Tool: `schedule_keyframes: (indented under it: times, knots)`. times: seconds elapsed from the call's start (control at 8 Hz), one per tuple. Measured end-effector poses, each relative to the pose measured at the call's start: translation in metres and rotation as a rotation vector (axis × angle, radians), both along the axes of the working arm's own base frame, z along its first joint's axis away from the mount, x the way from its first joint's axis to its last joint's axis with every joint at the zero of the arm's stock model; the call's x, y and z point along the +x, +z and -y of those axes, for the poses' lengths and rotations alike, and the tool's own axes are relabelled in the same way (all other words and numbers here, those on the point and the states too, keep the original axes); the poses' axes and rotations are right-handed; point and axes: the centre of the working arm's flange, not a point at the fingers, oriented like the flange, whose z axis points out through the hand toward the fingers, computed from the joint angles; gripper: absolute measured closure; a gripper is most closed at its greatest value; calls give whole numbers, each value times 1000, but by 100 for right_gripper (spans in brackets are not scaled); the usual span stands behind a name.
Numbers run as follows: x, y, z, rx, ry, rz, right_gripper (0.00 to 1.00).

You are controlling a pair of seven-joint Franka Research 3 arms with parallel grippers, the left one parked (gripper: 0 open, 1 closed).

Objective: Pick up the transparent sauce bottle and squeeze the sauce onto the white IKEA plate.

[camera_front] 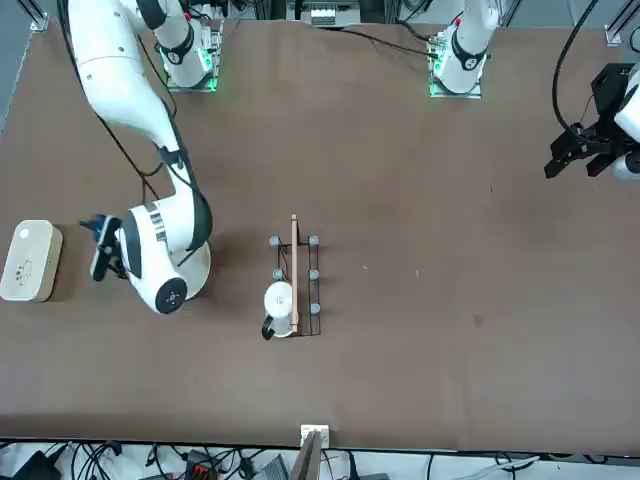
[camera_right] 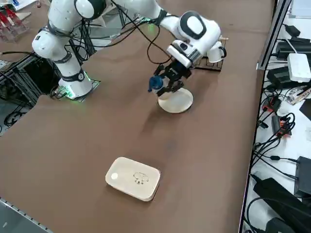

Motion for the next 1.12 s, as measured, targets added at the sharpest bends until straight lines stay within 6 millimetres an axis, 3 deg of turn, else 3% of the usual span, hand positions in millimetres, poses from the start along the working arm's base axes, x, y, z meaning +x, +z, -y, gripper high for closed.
schedule_keyframes:
  times: [0.25, 0.62, 0.88, 1.12]
  knots:
    - [-41, -9, 60, -68, 16, -65, 63]
    - [-114, -17, 131, -130, 40, -99, 63]
    - [-155, -59, 181, -237, 35, -98, 63]
    - [-180, -104, 204, -332, 30, -49, 63]
